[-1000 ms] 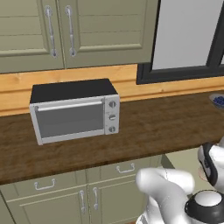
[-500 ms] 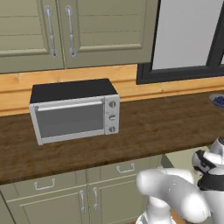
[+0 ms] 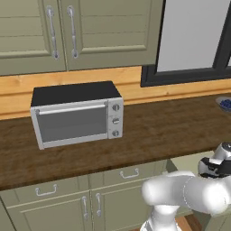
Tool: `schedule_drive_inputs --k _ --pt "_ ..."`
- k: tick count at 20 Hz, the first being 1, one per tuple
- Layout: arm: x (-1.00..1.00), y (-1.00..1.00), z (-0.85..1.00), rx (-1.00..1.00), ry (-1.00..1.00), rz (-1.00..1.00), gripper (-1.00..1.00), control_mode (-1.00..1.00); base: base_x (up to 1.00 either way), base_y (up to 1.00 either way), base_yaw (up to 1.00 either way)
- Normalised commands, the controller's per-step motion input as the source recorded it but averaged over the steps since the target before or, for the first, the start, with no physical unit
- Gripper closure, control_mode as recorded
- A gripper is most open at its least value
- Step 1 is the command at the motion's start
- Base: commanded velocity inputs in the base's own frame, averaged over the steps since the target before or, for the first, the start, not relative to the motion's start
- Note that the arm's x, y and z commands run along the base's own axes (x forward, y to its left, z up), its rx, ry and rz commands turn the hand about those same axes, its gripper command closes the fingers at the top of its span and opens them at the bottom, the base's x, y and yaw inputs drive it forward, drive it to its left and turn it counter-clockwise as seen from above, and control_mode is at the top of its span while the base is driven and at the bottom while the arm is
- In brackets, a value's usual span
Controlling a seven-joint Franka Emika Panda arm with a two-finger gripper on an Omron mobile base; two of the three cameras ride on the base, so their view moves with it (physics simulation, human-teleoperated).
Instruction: Take a straw from the drawer in front and place it inside the glass cup on the dining counter.
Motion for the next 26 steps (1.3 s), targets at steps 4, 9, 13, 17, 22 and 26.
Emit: schedule_drive_inputs --k 4,9,13,17,22,26 --pt "0.16 -0.33 -0.23 0.05 0.03 0.00 -1.00 -1.00 0.00 0.00 0.00" --pt "0.13 -0.17 -0.34 0.02 0.08 0.00 -1.00 -1.00 0.00 0.00 0.00" --pt "0.34 0.00 -0.44 0.00 0.12 0.00 -1.00 -1.00 0.00 0.00 0.00" --pt "0.35 0.00 -0.44 0.00 0.08 0.01 -1.00 -1.00 0.00 0.00 0.00" --pt "0.08 -0.07 -0.41 0.00 0.01 0.02 -1.00 -1.00 0.00 0.00 0.00" --pt "0.00 -0.10 -0.41 0.01 0.00 0.01 -1.00 -1.00 0.00 0.00 0.00"
